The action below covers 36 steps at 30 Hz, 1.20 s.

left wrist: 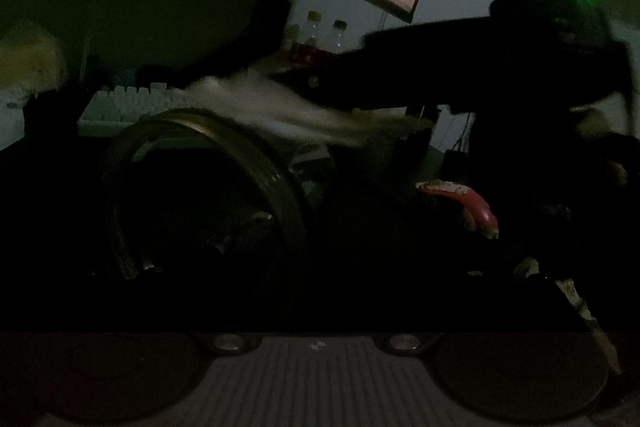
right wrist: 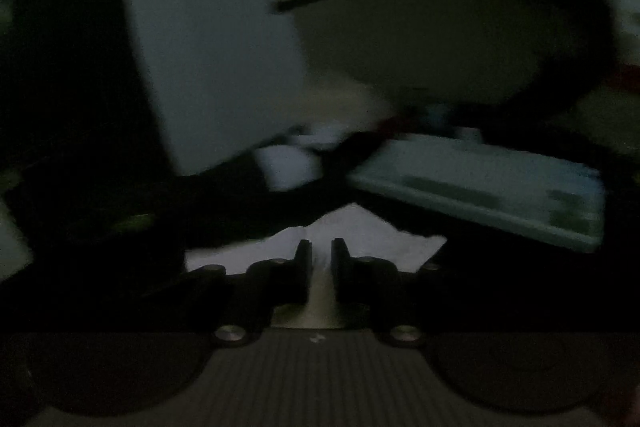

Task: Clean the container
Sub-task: 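Push the towel into the jar opening with the right tool while the left tool holds the jar, then wipe the jar's inner wall with the towel in the right tool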

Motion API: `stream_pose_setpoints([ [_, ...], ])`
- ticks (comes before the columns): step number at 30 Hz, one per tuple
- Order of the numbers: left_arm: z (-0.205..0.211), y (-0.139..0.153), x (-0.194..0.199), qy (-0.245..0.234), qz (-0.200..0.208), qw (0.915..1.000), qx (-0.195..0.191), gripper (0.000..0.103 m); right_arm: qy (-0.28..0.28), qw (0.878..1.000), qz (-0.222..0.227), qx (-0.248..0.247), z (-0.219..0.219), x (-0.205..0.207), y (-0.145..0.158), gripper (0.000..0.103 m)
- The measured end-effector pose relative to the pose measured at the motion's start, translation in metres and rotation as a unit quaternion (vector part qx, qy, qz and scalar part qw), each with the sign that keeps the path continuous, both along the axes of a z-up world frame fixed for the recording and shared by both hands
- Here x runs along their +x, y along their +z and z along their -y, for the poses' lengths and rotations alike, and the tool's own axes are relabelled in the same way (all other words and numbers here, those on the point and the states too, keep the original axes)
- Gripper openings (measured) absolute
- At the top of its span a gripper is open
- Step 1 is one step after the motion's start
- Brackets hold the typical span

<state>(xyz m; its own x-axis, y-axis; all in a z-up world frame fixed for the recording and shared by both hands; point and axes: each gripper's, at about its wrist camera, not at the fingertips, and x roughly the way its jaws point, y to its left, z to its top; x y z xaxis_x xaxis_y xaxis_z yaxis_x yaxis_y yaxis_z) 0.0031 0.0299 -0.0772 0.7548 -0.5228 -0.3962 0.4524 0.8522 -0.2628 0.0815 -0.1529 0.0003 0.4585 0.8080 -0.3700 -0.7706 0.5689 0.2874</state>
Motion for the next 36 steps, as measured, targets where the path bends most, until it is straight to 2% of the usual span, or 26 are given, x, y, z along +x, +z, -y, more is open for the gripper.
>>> stream_pose_setpoints([
  [2,0.001,0.0,-0.001,0.0,0.001,1.0,0.003,0.103,0.025,0.999,0.023,-0.006,-0.004,-0.009,0.001,0.015],
  [5,0.0,-0.001,-0.001,-0.001,0.001,1.0,0.0,0.103,0.006,0.999,0.035,-0.016,-0.004,-0.007,-0.001,0.014],
  [8,-0.002,-0.001,0.0,0.0,-0.002,1.0,-0.009,0.103,-0.045,0.998,0.026,-0.024,0.004,0.006,-0.005,0.014],
  [11,-0.004,-0.001,0.002,0.002,-0.004,0.9998,-0.018,0.103,-0.055,0.998,0.021,-0.023,0.006,0.01,-0.006,0.01],
  [24,0.0,-0.004,0.007,0.006,-0.001,0.9999,-0.008,0.103,-0.098,0.995,0.002,-0.018,0.011,0.024,-0.012,0.011],
  [28,0.001,-0.004,0.01,0.007,0.0,1.0,-0.004,0.103,-0.052,0.998,0.025,-0.008,0.003,0.008,-0.01,0.013],
  [31,0.002,-0.003,0.012,0.009,-0.002,1.0,-0.001,0.103,0.002,1.0,0.014,0.025,0.002,0.004,-0.009,0.012],
  [34,0.001,-0.003,0.013,0.009,-0.002,1.0,0.001,0.103,-0.045,0.998,0.035,-0.005,0.002,0.011,-0.011,0.012],
  [36,0.001,-0.003,0.013,0.008,-0.003,1.0,0.0,0.103,-0.079,0.996,0.045,-0.025,0.003,0.016,-0.012,0.015],
])
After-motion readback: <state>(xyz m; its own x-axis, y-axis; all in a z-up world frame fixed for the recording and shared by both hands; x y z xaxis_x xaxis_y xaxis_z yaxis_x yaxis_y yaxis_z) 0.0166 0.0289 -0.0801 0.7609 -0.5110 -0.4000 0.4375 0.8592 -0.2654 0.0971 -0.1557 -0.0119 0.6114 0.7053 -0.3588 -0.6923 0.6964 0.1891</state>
